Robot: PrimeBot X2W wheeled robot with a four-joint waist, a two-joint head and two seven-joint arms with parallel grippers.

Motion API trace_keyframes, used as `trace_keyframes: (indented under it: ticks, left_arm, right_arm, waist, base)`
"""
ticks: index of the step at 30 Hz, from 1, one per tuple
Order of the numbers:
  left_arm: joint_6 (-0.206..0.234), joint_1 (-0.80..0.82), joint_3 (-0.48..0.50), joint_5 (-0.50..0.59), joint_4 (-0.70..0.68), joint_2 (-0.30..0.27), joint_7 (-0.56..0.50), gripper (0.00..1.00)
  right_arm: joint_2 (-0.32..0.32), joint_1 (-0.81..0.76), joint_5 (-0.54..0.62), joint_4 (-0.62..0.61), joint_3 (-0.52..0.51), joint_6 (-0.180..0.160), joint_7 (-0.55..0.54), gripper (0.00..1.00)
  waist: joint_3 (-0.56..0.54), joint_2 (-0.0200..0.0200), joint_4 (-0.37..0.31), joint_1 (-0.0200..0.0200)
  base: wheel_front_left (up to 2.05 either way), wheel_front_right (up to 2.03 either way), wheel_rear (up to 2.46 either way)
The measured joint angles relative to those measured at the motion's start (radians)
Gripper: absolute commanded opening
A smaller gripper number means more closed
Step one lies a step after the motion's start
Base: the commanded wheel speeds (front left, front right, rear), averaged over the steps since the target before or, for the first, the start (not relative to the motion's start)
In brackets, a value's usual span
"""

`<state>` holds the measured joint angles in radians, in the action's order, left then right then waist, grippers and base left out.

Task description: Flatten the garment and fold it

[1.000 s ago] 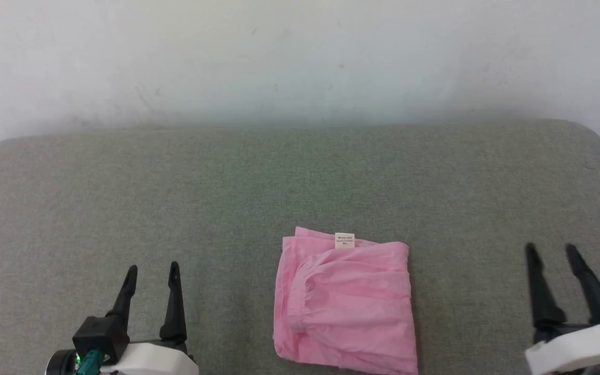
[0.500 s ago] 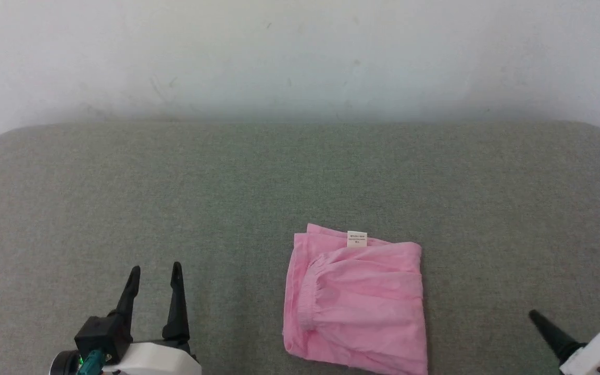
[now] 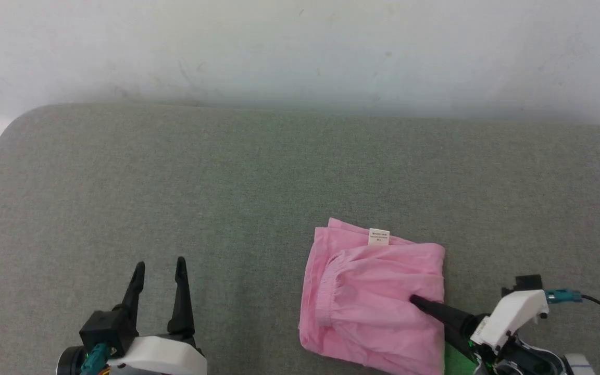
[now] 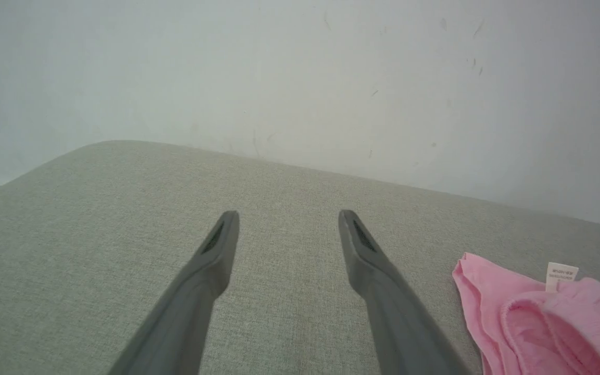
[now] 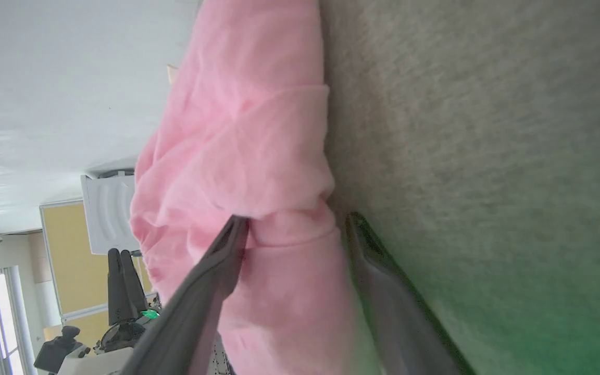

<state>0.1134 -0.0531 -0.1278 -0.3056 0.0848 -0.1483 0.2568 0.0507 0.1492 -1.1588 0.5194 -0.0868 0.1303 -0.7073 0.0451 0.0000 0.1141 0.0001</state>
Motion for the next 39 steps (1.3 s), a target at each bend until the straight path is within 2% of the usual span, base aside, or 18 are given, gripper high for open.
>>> trace_keyframes:
  ticks: [1, 2, 3, 7, 11, 17, 21, 26, 31, 35, 39]
  left_arm:
    - [0.0, 0.0, 0.0, 0.0, 0.004, 0.002, 0.0, 1.0]
    - [0.0, 0.0, 0.0, 0.0, 0.006, 0.002, 0.0, 1.0]
    - [0.0, 0.0, 0.0, 0.0, 0.008, 0.003, 0.0, 1.0]
    - [0.0, 0.0, 0.003, 0.0, 0.013, 0.007, 0.0, 1.0]
    - [0.0, 0.0, 0.01, 0.0, 0.012, 0.011, 0.0, 1.0]
    - [0.0, -0.001, 0.017, 0.008, 0.003, 0.011, 0.0, 1.0]
    - [0.001, -0.004, 0.023, 0.008, -0.01, 0.011, 0.0, 1.0]
    - [0.0, 0.0, 0.02, 0.013, -0.023, 0.012, 0.0, 1.0]
    - [-0.009, 0.038, 0.012, 0.023, -0.034, 0.012, 0.0, 1.0]
    - [-0.015, 0.081, 0.007, 0.036, -0.034, 0.003, 0.0, 1.0]
    - [-0.016, 0.122, 0.006, 0.047, -0.033, -0.013, 0.0, 1.0]
  right_arm:
    - [0.001, 0.011, -0.015, 0.018, 0.02, 0.0, 0.011, 1.0]
    - [0.003, 0.023, -0.034, 0.035, 0.039, 0.0, 0.018, 0.41]
    - [0.004, 0.035, -0.037, 0.05, 0.057, 0.0, 0.03, 0.0]
    - [0.005, 0.061, 0.006, 0.076, 0.103, 0.001, 0.069, 0.0]
    - [0.031, 0.062, 0.094, 0.036, 0.173, 0.001, 0.114, 0.0]
    - [0.163, 0.063, 0.338, -0.115, 0.329, 0.001, 0.188, 0.0]
    - [0.263, 0.062, 0.495, -0.211, 0.381, 0.001, 0.173, 0.0]
    - [0.368, 0.047, 0.608, -0.263, 0.356, 0.001, 0.086, 0.0]
    - [0.44, 0.045, 0.664, -0.238, 0.312, 0.001, 0.05, 0.0]
    - [0.465, 0.08, 0.696, -0.172, 0.289, 0.001, 0.127, 0.0]
    - [0.471, 0.149, 0.73, -0.091, 0.257, 0.001, 0.269, 0.0]
  waist:
    - [0.001, 0.0, 0.003, 0.0]
    - [0.001, 0.0, 0.005, 0.0]
    - [0.001, 0.0, 0.007, 0.0]
    - [-0.005, 0.0, 0.012, 0.0]
    - [-0.011, 0.0, 0.005, 0.0]
    - [-0.015, 0.0, -0.035, 0.0]
    - [-0.014, 0.0, -0.08, 0.0]
    - [-0.001, 0.0, -0.15, 0.0]
    - [0.034, 0.0, -0.224, 0.0]
    - [0.084, 0.0, -0.269, 0.0001]
    - [0.138, 0.0, -0.305, 0.0001]
  base:
    - [0.0, 0.0, 0.0]
    - [0.0, 0.0, 0.0]
    - [0.0, 0.0, 0.0]
    - [0.0, 0.0, 0.0]
    - [0.0, 0.0, 0.0]
    - [0.0, 0.0, 0.0]
    - [0.0, 0.0, 0.0]
    - [0.0, 0.0, 0.0]
    - [0.0, 0.0, 0.0]
    - [0.0, 0.0, 0.0]
    - [0.0, 0.0, 0.0]
